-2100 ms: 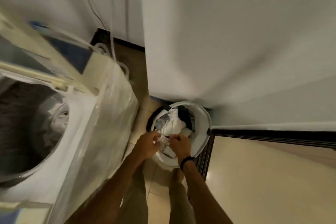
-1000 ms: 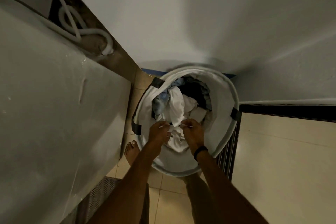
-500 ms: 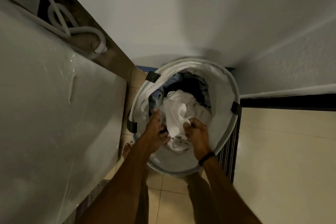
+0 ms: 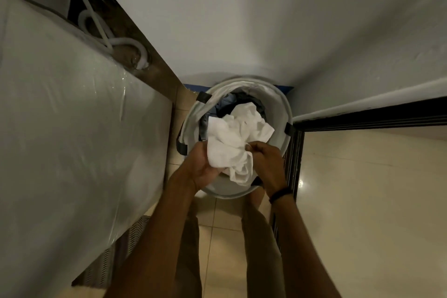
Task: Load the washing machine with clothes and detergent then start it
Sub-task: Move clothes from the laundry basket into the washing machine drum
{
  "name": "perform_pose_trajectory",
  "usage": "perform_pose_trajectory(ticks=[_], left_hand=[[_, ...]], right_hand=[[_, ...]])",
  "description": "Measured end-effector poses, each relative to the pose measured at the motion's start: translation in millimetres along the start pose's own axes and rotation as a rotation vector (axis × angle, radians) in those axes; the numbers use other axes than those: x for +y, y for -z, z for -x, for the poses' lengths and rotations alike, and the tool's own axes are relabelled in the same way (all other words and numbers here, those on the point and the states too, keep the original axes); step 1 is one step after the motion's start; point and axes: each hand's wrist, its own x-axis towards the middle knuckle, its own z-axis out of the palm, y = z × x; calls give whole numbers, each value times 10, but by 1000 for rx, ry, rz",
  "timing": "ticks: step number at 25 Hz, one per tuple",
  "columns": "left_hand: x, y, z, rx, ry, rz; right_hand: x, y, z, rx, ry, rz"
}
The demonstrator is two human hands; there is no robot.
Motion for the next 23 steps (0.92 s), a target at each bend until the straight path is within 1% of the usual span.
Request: perform_pose_trajectory(ticks=[1, 2, 4, 5, 6, 7, 8, 9, 10, 11, 12, 14, 15, 16, 17, 19, 21, 23], left_hand=[[10, 26, 23, -72, -26, -25], [55, 45, 117, -93, -56, -43], [134, 97, 261, -159, -86, -75], [155, 126, 318, -176, -125, -121], [177, 151, 386, -166, -167, -197], [211, 166, 481, -154, -181, -291], [245, 205, 552, -144, -179, -361], [275, 239, 623, -121, -178, -434], [326, 256, 696, -90, -173, -480], [400, 310, 746, -42, -183, -501], [481, 383, 764, 36, -228, -490], [654, 555, 804, 280, -377, -451], [738, 654, 859, 402, -438, -395], [799, 734, 939, 492, -487, -352], [839, 806, 1058, 554, -525, -370], [845, 819, 1341, 609, -602, -512], [794, 720, 1657, 617, -697, -643], [769, 608, 2029, 670, -773, -839]], right_hand=[[-3, -31, -31, 22, -42, -42], [-55, -75, -27, 37, -86, -123], [-184, -133, -105, 23, -164, -483], [-302, -157, -115, -15, -248, -719], [-396, -170, -108, -107, -311, -888], [-479, -187, -84, -199, -355, -924], [-540, -207, -59, -229, -372, -851], [-581, -212, -32, -217, -380, -774], [-583, -210, -36, -182, -387, -754], [-617, -186, -2, -190, -368, -779], [-654, -154, 49, -190, -358, -840], [-670, -65, 142, -181, -302, -1064], [-711, -13, 238, -191, -303, -1143], [-775, 35, 353, -196, -317, -1189], [-876, 72, 485, -218, -312, -1215], [-1112, 140, 729, -246, -262, -1214], [-1496, 174, 1054, -297, -184, -1241], [-1862, 159, 1396, -340, -168, -1244]])
